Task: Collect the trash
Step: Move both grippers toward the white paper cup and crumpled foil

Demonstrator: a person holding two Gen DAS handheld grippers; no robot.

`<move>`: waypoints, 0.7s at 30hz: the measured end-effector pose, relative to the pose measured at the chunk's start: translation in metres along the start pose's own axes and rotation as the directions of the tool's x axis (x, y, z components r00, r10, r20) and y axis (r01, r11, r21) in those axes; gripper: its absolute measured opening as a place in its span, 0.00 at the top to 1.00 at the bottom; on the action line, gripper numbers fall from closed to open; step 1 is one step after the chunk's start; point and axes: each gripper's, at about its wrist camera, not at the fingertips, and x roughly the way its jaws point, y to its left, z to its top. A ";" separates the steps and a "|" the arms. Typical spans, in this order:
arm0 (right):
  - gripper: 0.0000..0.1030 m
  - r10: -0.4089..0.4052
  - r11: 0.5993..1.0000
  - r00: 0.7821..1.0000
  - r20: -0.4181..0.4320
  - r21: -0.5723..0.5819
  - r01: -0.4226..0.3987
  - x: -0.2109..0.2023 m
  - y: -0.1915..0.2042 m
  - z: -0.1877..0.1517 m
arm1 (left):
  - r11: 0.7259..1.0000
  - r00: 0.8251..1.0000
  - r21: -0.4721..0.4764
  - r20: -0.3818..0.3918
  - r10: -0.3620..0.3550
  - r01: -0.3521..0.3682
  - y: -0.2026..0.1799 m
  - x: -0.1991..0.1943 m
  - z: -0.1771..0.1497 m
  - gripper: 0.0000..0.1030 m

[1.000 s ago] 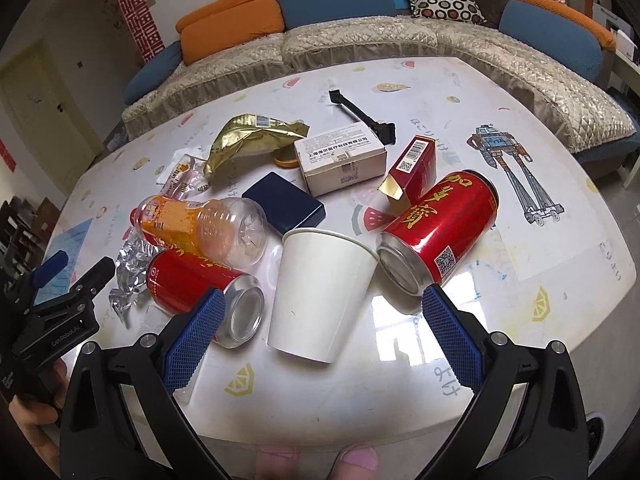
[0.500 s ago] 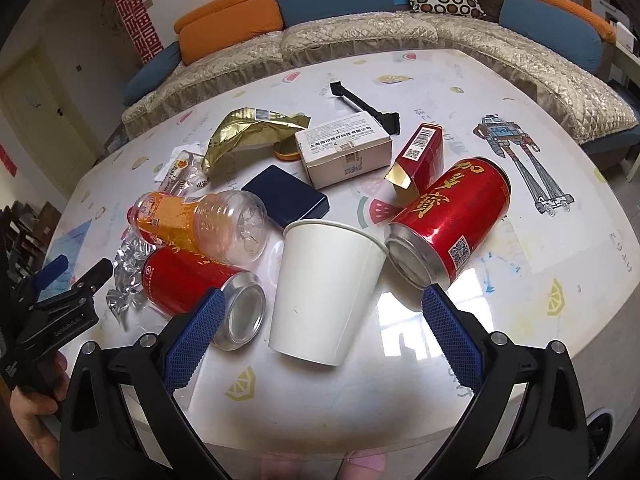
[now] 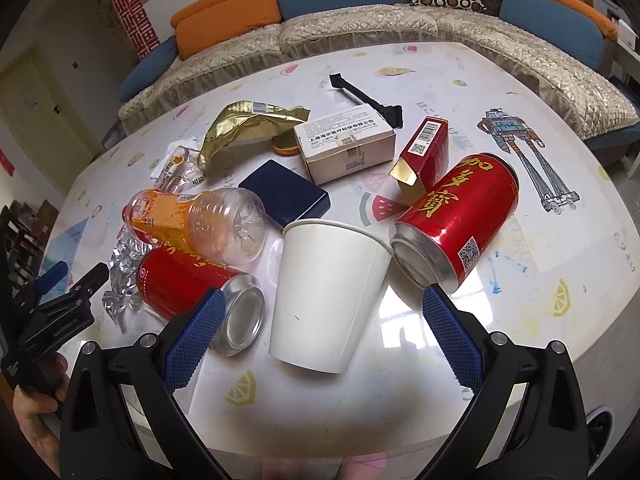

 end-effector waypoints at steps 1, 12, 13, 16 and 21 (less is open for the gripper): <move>0.05 0.003 1.000 1.000 -0.001 0.000 -0.003 0.000 0.000 0.000 | 1.000 1.000 -0.004 0.000 -0.002 0.002 0.001 0.000 0.000 0.06; 0.05 0.004 1.000 1.000 -0.004 0.006 -0.004 0.001 -0.001 0.002 | 1.000 1.000 -0.011 0.000 0.004 -0.004 0.005 0.000 0.000 0.06; 0.05 0.003 1.000 1.000 -0.006 0.005 -0.003 0.001 -0.001 0.001 | 1.000 1.000 -0.009 -0.001 0.003 -0.003 0.006 0.000 0.000 0.06; 0.05 0.002 1.000 1.000 -0.011 0.003 -0.002 0.002 -0.001 0.001 | 1.000 1.000 -0.004 -0.007 0.006 -0.006 0.005 0.001 0.000 0.06; 0.05 0.003 1.000 1.000 -0.021 0.009 -0.002 0.004 -0.004 0.000 | 1.000 1.000 -0.018 -0.020 -0.010 0.010 0.008 0.004 -0.001 0.06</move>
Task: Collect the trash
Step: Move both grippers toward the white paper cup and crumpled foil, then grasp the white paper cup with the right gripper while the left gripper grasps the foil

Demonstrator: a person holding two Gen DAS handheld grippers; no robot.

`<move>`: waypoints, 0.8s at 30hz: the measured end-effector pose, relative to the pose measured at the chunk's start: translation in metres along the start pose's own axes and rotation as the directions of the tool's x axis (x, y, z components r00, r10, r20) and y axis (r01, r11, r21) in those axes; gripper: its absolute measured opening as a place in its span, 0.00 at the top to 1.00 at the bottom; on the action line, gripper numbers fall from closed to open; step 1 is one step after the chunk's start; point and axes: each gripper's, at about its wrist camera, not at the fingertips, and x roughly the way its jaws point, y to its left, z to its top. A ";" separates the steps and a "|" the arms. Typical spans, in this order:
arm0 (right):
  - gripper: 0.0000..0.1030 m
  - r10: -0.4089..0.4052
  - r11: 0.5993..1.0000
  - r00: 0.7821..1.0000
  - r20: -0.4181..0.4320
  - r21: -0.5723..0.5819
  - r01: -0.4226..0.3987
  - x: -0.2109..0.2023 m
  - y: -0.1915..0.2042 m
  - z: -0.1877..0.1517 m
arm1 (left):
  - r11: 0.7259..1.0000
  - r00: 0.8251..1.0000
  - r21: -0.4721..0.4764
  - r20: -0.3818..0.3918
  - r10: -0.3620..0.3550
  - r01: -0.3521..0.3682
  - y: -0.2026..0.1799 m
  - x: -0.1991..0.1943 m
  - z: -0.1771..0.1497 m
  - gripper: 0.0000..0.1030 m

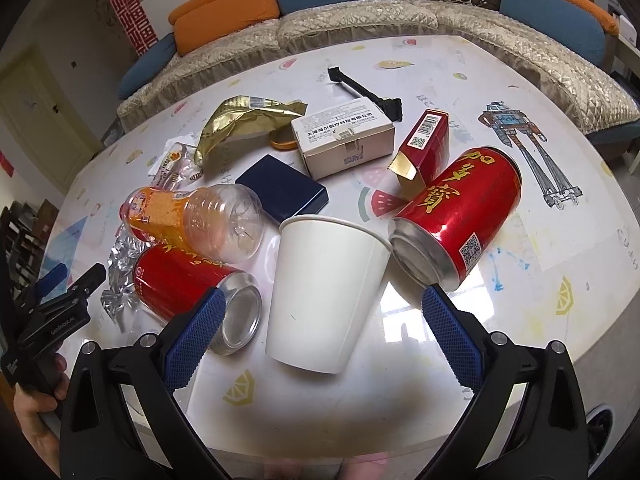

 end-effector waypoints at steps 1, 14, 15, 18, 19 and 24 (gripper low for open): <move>0.05 0.001 1.000 1.000 -0.001 0.002 -0.001 0.000 -0.001 0.000 | 1.000 1.000 -0.006 -0.003 -0.006 0.006 0.002 0.001 0.000 0.06; 0.05 0.014 1.000 0.998 -0.054 0.021 -0.013 0.022 0.001 -0.001 | 0.994 0.989 -0.020 -0.101 -0.106 0.104 0.015 0.029 0.000 0.06; 0.05 0.011 1.000 0.998 -0.056 0.024 -0.010 0.024 0.001 -0.001 | 0.995 0.989 -0.014 -0.105 -0.104 0.104 0.012 0.031 -0.001 0.06; 0.05 0.003 1.000 0.998 -0.065 0.021 -0.002 0.028 0.001 0.000 | 0.996 0.989 0.005 -0.119 -0.086 0.087 0.005 0.037 -0.003 0.06; 0.05 0.006 1.000 0.998 -0.070 0.025 -0.005 0.030 0.000 0.000 | 0.996 0.988 0.000 -0.125 -0.091 0.092 0.005 0.039 -0.004 0.06; 0.06 0.018 0.999 0.996 -0.086 0.046 -0.014 0.038 -0.004 0.000 | 0.990 0.978 -0.041 -0.155 -0.141 0.136 0.003 0.050 -0.009 0.08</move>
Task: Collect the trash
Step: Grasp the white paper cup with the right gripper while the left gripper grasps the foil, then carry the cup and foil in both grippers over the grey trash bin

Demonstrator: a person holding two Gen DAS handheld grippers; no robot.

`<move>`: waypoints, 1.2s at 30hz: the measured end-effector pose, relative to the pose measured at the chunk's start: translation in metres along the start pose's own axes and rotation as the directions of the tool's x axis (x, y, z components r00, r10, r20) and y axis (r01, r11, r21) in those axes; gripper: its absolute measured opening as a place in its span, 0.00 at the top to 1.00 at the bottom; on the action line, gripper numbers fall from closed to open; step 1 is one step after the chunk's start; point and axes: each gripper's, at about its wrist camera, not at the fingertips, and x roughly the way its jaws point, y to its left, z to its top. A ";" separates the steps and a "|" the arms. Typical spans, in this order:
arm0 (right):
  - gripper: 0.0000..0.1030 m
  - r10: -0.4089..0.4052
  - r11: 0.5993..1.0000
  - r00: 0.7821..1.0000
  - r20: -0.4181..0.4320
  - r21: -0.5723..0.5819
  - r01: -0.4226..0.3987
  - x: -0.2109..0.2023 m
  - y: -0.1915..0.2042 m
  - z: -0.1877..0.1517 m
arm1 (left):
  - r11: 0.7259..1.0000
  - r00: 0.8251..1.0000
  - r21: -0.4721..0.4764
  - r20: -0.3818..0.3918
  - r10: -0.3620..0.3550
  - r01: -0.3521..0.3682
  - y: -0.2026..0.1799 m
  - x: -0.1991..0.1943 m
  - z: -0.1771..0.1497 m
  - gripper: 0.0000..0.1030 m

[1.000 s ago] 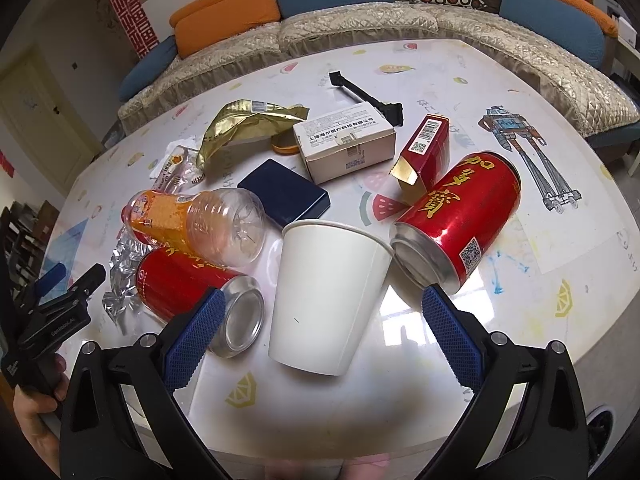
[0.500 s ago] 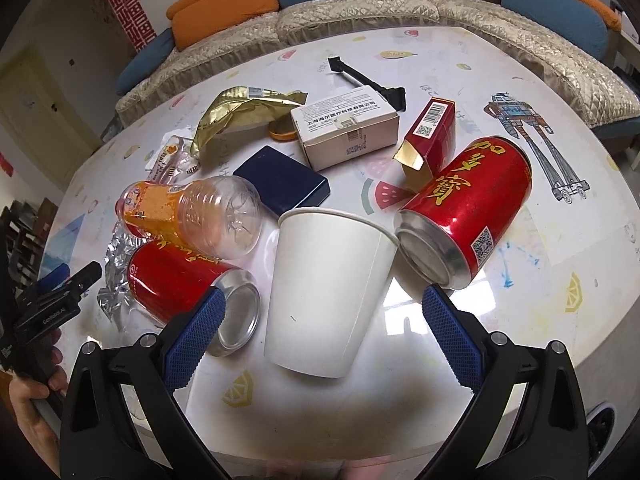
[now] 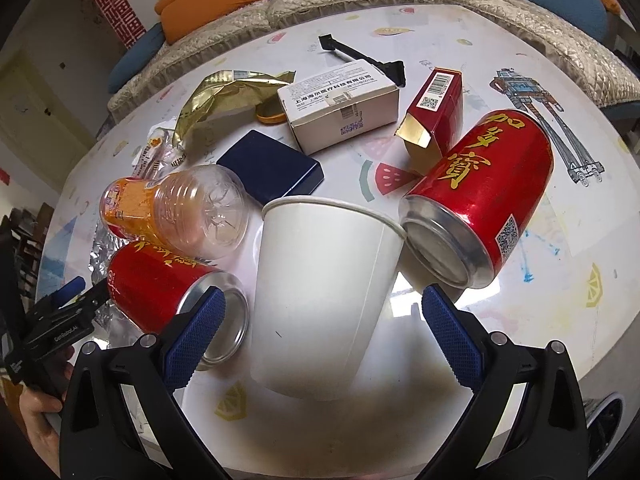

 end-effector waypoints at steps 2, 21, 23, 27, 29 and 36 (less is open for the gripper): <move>0.06 0.000 1.000 1.000 -0.005 0.001 0.000 0.003 0.000 0.000 | 1.000 1.000 0.001 -0.009 -0.007 0.007 -0.002 0.005 -0.002 0.16; 0.41 0.034 0.998 0.999 -0.008 -0.044 -0.034 -0.004 0.001 -0.007 | 0.981 0.981 -0.030 0.033 -0.193 0.194 0.000 -0.007 -0.006 0.83; 0.41 0.046 0.997 0.999 -0.009 -0.053 -0.047 -0.008 0.002 -0.005 | 0.977 0.976 -0.026 0.036 -0.213 0.214 -0.001 -0.009 -0.005 0.88; 0.41 0.080 0.996 0.997 -0.002 -0.051 -0.080 -0.018 0.000 -0.001 | 0.978 0.977 -0.009 0.050 -0.209 0.210 -0.003 -0.016 -0.006 0.95; 0.41 0.092 0.994 0.996 0.001 -0.056 -0.092 -0.024 0.001 0.000 | 0.975 0.972 -0.014 0.071 -0.222 0.224 -0.001 -0.023 -0.006 0.96; 0.41 0.147 0.987 0.989 0.024 -0.074 -0.145 -0.047 0.002 0.003 | 0.974 0.963 0.027 0.145 -0.227 0.225 -0.003 -0.068 0.000 0.96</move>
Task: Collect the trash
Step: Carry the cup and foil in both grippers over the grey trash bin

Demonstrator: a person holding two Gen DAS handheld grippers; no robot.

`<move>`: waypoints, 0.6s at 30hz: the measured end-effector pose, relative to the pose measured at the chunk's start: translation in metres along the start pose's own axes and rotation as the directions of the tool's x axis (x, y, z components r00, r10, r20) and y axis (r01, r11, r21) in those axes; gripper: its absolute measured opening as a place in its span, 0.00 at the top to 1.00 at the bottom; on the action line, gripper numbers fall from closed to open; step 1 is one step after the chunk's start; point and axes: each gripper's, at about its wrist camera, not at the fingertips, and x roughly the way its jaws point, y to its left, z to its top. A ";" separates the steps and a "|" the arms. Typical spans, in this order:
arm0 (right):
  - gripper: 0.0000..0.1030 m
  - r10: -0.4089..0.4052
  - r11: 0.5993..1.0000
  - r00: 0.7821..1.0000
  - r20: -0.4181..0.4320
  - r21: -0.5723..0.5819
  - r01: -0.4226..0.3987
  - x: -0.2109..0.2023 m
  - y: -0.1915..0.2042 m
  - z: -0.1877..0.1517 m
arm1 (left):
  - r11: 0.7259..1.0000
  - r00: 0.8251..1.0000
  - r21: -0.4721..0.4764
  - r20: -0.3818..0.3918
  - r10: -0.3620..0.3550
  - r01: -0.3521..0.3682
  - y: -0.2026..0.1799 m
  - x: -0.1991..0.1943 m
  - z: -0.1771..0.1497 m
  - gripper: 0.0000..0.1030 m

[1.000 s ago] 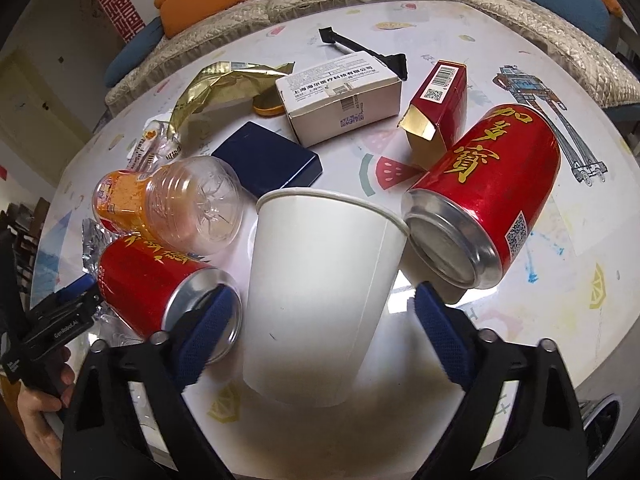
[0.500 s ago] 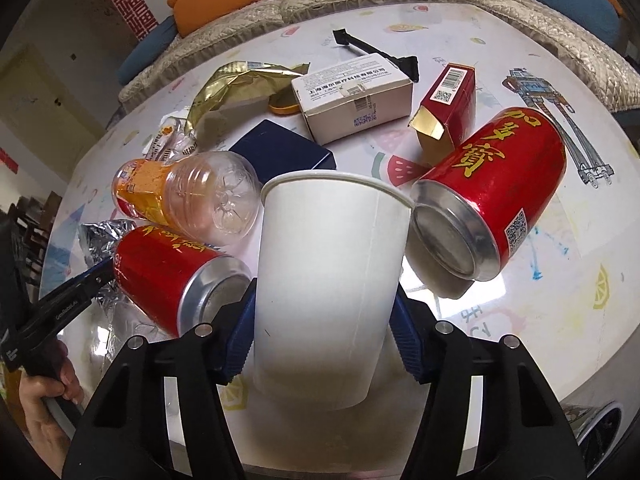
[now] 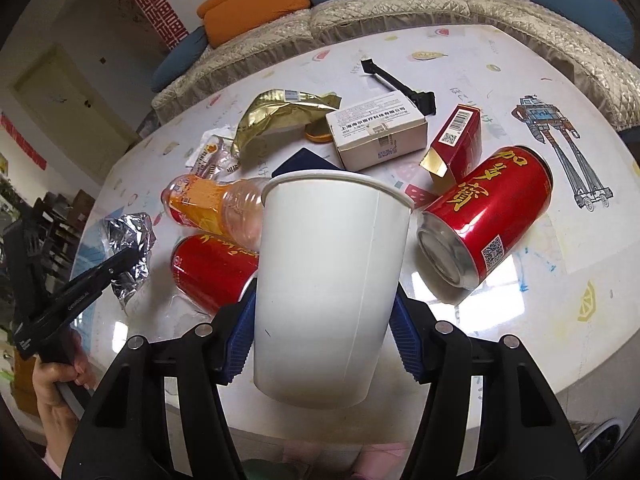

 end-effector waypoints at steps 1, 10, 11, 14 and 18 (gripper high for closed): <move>0.41 0.009 1.000 1.000 0.004 0.000 -0.009 -0.004 0.001 0.000 | 1.000 1.000 0.014 0.017 -0.001 0.001 -0.006 -0.008 0.004 0.97; 0.41 0.030 0.999 0.996 0.080 0.013 -0.032 -0.065 -0.016 -0.008 | 0.989 0.994 0.147 0.101 -0.046 0.031 -0.078 -0.058 0.028 0.97; 0.41 0.027 0.999 0.996 0.090 0.021 -0.029 -0.074 -0.022 -0.011 | 0.986 0.993 0.162 0.104 -0.057 0.040 -0.090 -0.061 0.029 0.97; 0.41 0.005 0.999 0.992 0.127 0.044 -0.011 -0.104 -0.044 -0.023 | 0.970 0.988 0.226 0.102 -0.113 0.087 -0.135 -0.068 0.026 0.97; 0.41 -0.061 0.992 0.980 0.188 0.118 0.039 -0.149 -0.086 -0.049 | 0.937 0.979 0.317 0.086 -0.184 0.148 -0.204 -0.070 0.014 0.97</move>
